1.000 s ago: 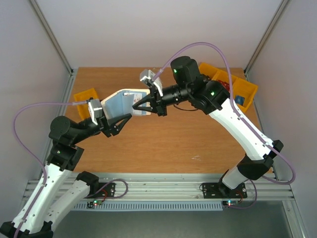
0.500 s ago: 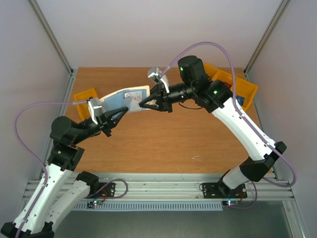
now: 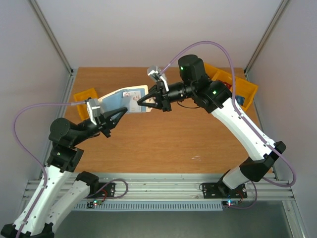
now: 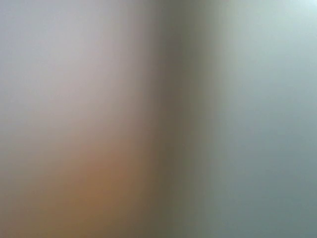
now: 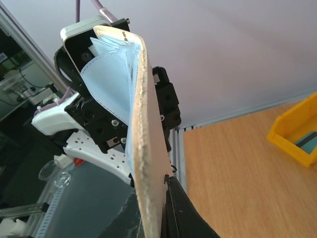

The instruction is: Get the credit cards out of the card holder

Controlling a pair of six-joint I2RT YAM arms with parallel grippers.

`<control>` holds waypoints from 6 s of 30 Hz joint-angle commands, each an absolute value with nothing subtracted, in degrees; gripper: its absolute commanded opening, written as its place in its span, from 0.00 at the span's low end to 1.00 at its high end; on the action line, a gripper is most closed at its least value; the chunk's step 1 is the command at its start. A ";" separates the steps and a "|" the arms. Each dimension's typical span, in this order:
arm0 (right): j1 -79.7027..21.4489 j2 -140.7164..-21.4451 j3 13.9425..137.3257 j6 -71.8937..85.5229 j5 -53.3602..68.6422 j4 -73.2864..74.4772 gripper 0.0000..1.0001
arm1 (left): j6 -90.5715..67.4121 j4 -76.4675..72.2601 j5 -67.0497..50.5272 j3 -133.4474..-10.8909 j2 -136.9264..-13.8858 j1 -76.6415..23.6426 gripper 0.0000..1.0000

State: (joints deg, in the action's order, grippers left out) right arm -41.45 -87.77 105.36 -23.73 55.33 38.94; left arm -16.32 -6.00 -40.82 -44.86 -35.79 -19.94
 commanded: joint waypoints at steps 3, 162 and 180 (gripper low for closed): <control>-39.81 -88.86 107.63 -21.63 52.25 41.68 0.01 | -16.15 -4.90 -24.60 -43.21 -34.81 -19.28 0.43; -21.81 -106.18 66.06 17.48 42.22 24.58 0.50 | -26.95 1.42 -19.95 -36.48 -32.20 -12.08 0.00; -26.15 -83.65 83.77 -13.39 59.99 30.32 0.66 | -33.07 -11.44 -39.66 -34.48 -34.01 -12.12 0.00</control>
State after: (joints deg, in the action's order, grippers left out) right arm -20.47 -83.48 81.12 -4.78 39.62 33.78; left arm -30.09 -2.20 -30.13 -35.18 -33.61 -12.43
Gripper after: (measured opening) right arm 0.660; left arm 0.017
